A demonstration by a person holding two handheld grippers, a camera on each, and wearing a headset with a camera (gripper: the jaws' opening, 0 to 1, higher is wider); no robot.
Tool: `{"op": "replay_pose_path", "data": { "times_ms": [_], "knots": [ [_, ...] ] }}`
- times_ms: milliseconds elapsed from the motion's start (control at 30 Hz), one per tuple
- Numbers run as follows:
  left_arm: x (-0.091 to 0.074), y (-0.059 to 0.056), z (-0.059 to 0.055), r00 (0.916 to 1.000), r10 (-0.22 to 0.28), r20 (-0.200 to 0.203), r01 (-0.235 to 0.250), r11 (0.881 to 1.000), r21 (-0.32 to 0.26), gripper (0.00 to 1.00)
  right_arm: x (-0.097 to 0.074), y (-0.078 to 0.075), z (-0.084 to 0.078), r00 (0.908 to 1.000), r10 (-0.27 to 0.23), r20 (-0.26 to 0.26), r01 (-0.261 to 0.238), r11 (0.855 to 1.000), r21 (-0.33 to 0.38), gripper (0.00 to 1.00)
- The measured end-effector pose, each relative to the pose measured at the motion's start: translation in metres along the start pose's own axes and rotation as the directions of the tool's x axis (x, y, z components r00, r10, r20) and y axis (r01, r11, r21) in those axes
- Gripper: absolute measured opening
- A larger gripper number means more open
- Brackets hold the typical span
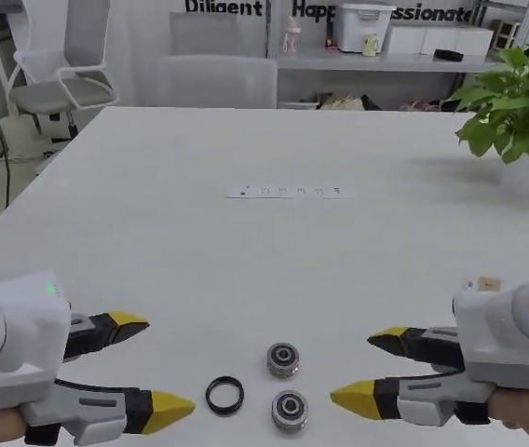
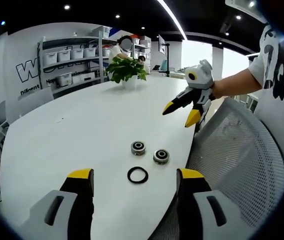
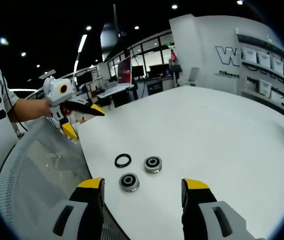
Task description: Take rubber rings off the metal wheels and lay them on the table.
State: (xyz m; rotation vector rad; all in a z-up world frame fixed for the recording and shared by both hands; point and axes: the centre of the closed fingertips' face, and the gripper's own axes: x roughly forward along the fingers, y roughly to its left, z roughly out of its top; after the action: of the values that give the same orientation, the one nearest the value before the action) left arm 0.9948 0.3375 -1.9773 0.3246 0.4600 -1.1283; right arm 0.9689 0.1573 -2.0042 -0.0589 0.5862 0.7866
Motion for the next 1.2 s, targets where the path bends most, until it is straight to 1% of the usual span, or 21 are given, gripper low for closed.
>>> {"op": "replay_pose_path", "data": {
  "times_ms": [133, 233, 267, 367, 467, 600, 733, 933, 1100, 1200],
  "knots": [
    [-0.001, -0.002, 0.003, 0.9999, 0.003, 0.012, -0.003, 1.000, -0.012, 0.67, -0.005, -0.002, -0.005, 0.9999, -0.011, -0.006, 0.011, 1.000, 0.010, 0.63],
    [-0.002, -0.003, 0.003, 0.9999, 0.002, 0.013, -0.002, 1.000, -0.014, 0.68, -0.009, -0.006, -0.010, 0.9991, -0.032, -0.028, 0.031, 0.999, -0.021, 0.63],
    [-0.003, -0.004, 0.002, 0.9999, 0.002, 0.014, -0.002, 1.000, -0.013, 0.69, -0.009, -0.006, -0.010, 0.9991, -0.033, -0.027, 0.032, 0.999, -0.021, 0.63],
    [-0.003, -0.007, 0.000, 0.9999, 0.005, 0.010, -0.005, 1.000, -0.012, 0.70, -0.013, -0.007, -0.010, 0.9990, -0.040, -0.021, 0.040, 0.999, -0.016, 0.64],
    [-0.004, -0.008, -0.004, 1.0000, 0.004, -0.002, -0.005, 1.000, -0.010, 0.70, -0.016, -0.008, -0.011, 0.9986, -0.046, -0.024, 0.046, 0.999, -0.027, 0.64],
    [-0.006, -0.010, -0.003, 0.9999, 0.005, -0.010, -0.005, 1.000, 0.012, 0.70, -0.020, -0.008, -0.012, 0.9980, -0.055, -0.029, 0.054, 0.998, -0.045, 0.65],
    [-0.008, -0.011, -0.002, 0.9999, 0.008, -0.013, -0.008, 1.000, 0.021, 0.70, -0.023, -0.009, -0.012, 0.9980, -0.061, -0.016, 0.060, 0.998, -0.030, 0.65],
    [-0.010, -0.012, -0.005, 0.9997, 0.013, -0.021, -0.012, 1.000, 0.019, 0.71, -0.026, -0.011, -0.012, 0.9975, -0.071, 0.006, 0.071, 0.997, -0.002, 0.65],
    [-0.012, -0.010, -0.007, 0.9996, 0.027, -0.012, -0.027, 1.000, -0.005, 0.70, -0.027, -0.011, -0.013, 0.9970, -0.076, 0.013, 0.076, 0.997, 0.018, 0.65],
    [-0.012, -0.010, -0.007, 0.9994, 0.034, -0.009, -0.034, 0.999, -0.009, 0.70, -0.028, -0.010, -0.014, 0.9970, -0.076, 0.013, 0.076, 0.997, 0.020, 0.65]
  ]
}}
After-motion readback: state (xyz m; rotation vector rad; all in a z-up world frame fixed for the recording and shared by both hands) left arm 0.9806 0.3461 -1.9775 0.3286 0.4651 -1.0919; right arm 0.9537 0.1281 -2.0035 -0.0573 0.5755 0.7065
